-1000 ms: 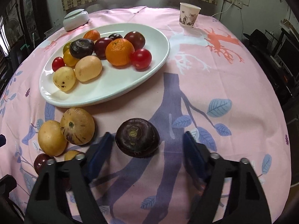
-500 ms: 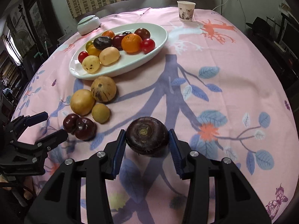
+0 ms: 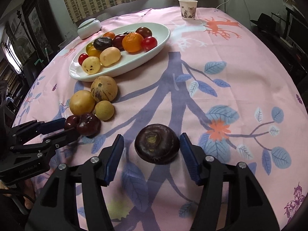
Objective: Organize fruits
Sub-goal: 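Grasp a dark plum with the left tool while the right tool grasps a large dark fruit, then carry the dark plum and large dark fruit onto the white plate and release both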
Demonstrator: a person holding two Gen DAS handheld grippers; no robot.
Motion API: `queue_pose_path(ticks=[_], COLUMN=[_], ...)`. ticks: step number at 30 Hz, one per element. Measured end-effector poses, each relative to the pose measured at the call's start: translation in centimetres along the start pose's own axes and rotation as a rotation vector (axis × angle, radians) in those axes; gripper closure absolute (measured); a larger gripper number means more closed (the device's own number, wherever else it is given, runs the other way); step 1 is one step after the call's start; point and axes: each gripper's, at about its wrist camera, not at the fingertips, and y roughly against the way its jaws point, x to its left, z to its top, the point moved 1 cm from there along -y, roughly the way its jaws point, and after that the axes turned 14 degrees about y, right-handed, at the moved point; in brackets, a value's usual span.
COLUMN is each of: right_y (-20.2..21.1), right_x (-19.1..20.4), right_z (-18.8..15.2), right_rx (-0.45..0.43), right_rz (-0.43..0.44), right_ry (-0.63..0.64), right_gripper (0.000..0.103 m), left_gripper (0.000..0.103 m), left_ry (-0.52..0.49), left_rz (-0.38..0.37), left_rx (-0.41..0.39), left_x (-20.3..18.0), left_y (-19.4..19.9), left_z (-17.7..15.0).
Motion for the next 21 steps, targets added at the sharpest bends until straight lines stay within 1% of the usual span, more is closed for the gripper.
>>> queue_pose_path(ticks=[2, 4, 6, 10, 14, 16, 20, 21], right_y=[0.0, 0.1, 0.0, 0.1, 0.7, 1.1, 2.2, 2.5], right_x=[0.4, 0.3, 0.2, 0.4, 0.8, 0.8, 0.6, 0.5], right_z=[0.0, 0.0, 0.0, 0.0, 0.0, 0.0, -0.2, -0.3], right_rx=[0.003, 0.006, 0.012, 0.016, 0.004, -0.002, -0.028, -0.032], right_rz=[-0.029, -0.034, -0.042, -0.03, -0.017, -0.016, -0.016, -0.017], right_ry=[0.021, 0.02, 0.023, 0.025, 0.026, 0.026, 0.014, 0.008], right_gripper=[0.048, 0.053, 0.056, 0.057, 0.057, 0.057, 0.057, 0.057], left_gripper=[0.067, 0.067, 0.067, 0.067, 0.068, 0.063, 0.061, 0.063], left_ry=[-0.024, -0.028, -0.032, -0.049, -0.054, -0.065, -0.087, -0.086], left_rz=[0.009, 0.012, 0.014, 0.028, 0.023, 0.023, 0.052, 0.051], left_rx=[0.0, 0.0, 0.001, -0.003, -0.003, 0.003, -0.006, -0.008], left_x=[-0.5, -0.5, -0.6, -0.9, -0.8, -1.0, -1.6, -1.6], left_y=[-0.1, -0.2, -0.2, -0.3, -0.5, -0.7, -1.3, -1.4], left_z=[-0.4, -0.4, -0.5, -0.6, -0.4, -0.2, 0.4, 0.4])
